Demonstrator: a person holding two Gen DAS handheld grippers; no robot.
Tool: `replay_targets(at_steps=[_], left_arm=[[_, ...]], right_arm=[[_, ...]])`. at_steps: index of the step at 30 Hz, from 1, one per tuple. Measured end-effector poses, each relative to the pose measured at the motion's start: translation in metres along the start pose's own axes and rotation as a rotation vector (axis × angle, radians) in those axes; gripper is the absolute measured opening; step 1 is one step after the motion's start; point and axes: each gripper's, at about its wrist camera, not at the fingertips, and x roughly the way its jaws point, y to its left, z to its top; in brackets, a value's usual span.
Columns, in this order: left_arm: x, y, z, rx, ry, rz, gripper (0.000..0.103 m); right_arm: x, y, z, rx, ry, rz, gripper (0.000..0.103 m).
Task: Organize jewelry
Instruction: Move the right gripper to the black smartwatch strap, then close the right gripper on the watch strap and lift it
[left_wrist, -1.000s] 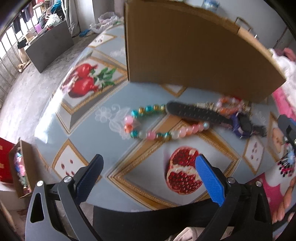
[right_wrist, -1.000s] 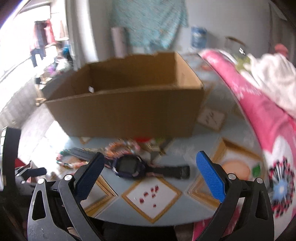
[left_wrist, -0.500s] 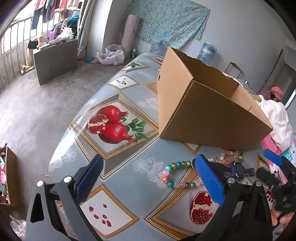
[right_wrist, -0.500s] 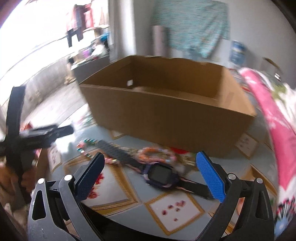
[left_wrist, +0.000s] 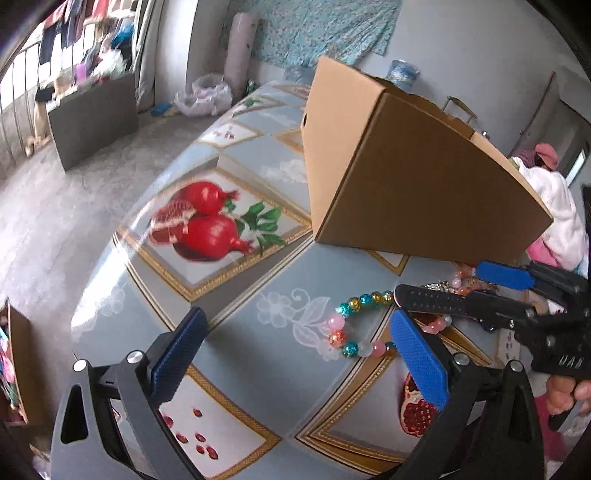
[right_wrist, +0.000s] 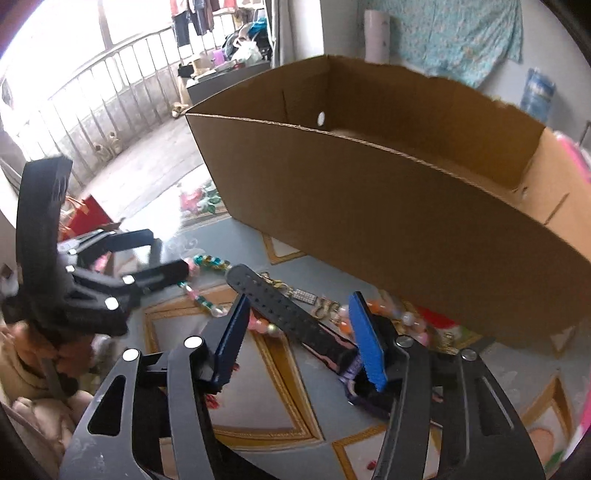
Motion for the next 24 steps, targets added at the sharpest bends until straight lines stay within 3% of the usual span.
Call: replay_targets(at_steps=[4, 9, 13, 17, 18, 19, 24], left_arm=[[0.0, -0.001, -0.002, 0.016, -0.017, -0.002, 0.094], [-0.004, -0.002, -0.004, 0.031, -0.047, -0.001, 0.081], [-0.01, -0.005, -0.005, 0.056, -0.071, -0.026, 0.074], [-0.015, -0.012, -0.005, 0.085, -0.091, -0.054, 0.069], [-0.016, -0.014, -0.005, 0.091, -0.095, -0.061, 0.069], [-0.017, -0.016, -0.006, 0.101, -0.098, -0.069, 0.068], [-0.018, -0.03, -0.008, 0.153, -0.1, -0.087, 0.063]], right_arm=[[0.011, 0.01, 0.009, -0.074, 0.024, 0.012, 0.052], [0.03, 0.031, 0.016, -0.17, 0.057, -0.025, 0.052], [0.045, 0.042, 0.015, -0.208, 0.081, -0.076, 0.036], [0.041, 0.037, 0.019, -0.177, 0.053, -0.05, 0.026], [0.039, 0.035, 0.02, -0.158, 0.046, -0.031, 0.014], [0.031, 0.031, 0.02, -0.144, 0.041, -0.023, 0.01], [0.025, 0.011, 0.024, -0.063, 0.025, 0.024, 0.005]])
